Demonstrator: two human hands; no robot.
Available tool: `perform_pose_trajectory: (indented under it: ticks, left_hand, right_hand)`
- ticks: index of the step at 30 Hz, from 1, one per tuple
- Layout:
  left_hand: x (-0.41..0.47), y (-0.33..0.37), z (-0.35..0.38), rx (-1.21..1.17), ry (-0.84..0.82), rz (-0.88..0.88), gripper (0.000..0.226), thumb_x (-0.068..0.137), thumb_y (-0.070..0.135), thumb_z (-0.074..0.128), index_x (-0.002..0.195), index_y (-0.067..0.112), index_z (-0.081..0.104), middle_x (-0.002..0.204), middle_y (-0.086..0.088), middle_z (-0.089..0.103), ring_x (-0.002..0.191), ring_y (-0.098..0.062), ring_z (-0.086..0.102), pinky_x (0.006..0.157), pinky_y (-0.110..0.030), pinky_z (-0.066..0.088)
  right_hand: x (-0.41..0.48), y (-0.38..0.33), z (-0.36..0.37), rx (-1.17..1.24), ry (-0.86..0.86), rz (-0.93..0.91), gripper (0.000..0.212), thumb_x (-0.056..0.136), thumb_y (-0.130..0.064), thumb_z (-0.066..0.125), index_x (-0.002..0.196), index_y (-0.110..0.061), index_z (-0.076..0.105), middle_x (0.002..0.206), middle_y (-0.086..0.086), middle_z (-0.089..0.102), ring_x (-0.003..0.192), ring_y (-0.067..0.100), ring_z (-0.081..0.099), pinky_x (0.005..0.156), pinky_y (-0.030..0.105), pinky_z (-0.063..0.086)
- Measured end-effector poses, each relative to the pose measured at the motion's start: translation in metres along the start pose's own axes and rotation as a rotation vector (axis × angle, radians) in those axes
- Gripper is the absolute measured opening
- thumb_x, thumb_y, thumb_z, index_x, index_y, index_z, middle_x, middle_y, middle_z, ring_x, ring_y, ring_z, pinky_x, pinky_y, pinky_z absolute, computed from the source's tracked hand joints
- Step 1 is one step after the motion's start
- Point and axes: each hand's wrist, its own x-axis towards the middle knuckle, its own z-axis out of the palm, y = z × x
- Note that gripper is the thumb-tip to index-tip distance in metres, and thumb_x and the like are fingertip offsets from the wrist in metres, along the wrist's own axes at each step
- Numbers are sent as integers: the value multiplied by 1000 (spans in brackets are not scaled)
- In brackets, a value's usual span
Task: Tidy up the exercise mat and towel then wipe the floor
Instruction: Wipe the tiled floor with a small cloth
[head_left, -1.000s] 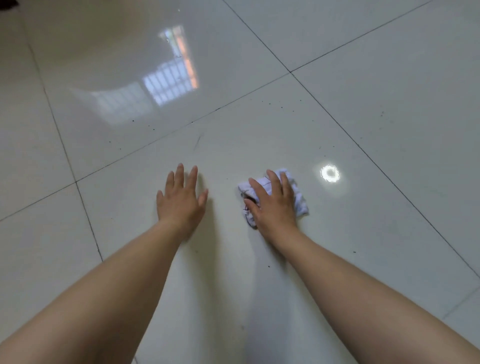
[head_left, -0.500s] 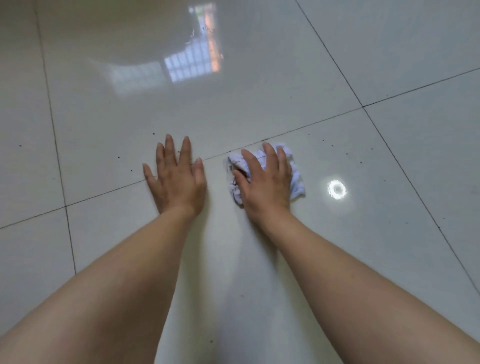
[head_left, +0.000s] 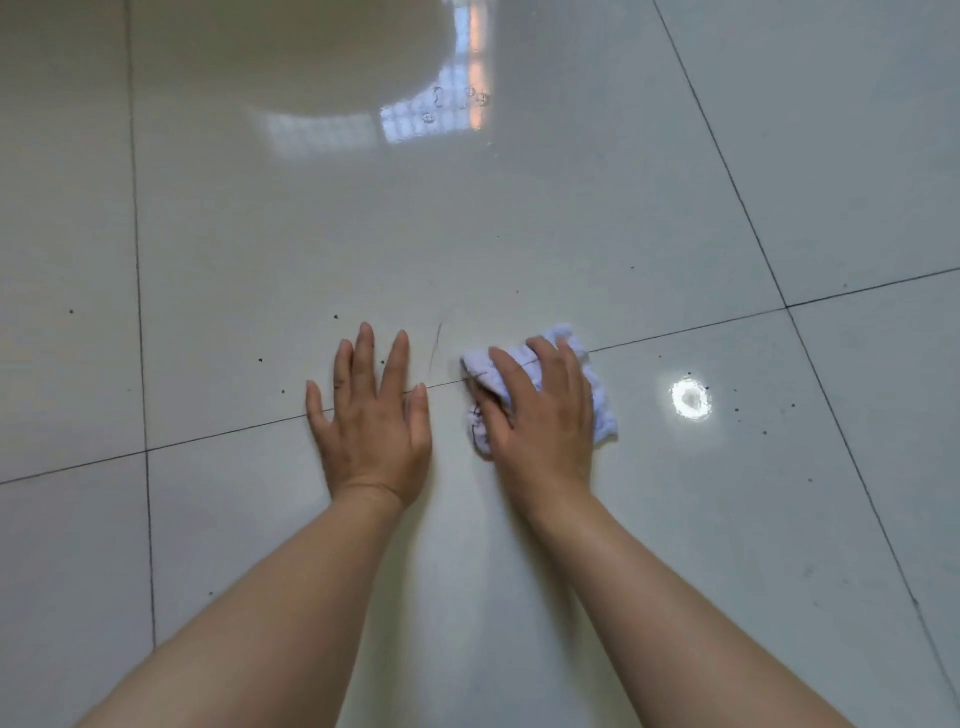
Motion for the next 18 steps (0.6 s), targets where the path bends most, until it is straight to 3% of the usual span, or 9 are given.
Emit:
perform_pose_trajectory:
  ticks: [3, 7, 10, 15, 18]
  left_hand:
    - [-1, 2, 0, 1, 0, -4, 57, 88, 43, 23, 145, 35, 24, 157, 5, 13, 144, -16, 11, 111, -47, 4]
    - [1, 1, 1, 5, 7, 2, 58, 88, 44, 20, 145, 36, 23, 157, 5, 12, 144, -15, 10, 112, -45, 3]
    - [-2, 2, 0, -3, 1, 2, 59, 86, 45, 18, 145, 36, 23, 157, 5, 13, 143, -14, 10, 112, -44, 1]
    - [36, 11, -26, -35, 63, 34, 57, 86, 42, 24, 140, 28, 35, 140, -4, 38, 130, -23, 30, 109, -50, 7]
    - [109, 20, -44, -46, 92, 120, 50, 96, 39, 28, 145, 33, 24, 152, -1, 22, 140, -22, 14, 112, -47, 3]
  right_hand:
    - [18, 11, -4, -1, -15, -9, 40, 82, -44, 44, 111, -24, 64, 128, 8, 52, 126, 29, 34, 100, 49, 34]
    - [65, 6, 4, -53, -15, 60, 52, 81, -48, 33, 118, -26, 61, 136, 9, 46, 132, 35, 31, 105, 43, 22]
    - [64, 12, 10, -31, 12, -17, 48, 78, -42, 38, 114, -24, 65, 130, 12, 52, 129, 40, 36, 101, 46, 27]
    - [67, 14, 10, -68, 10, -24, 46, 75, -43, 40, 111, -28, 65, 127, 9, 55, 125, 36, 38, 100, 44, 26]
    - [66, 14, 11, -65, -4, -26, 47, 74, -42, 41, 112, -29, 65, 127, 8, 54, 125, 32, 34, 100, 44, 27]
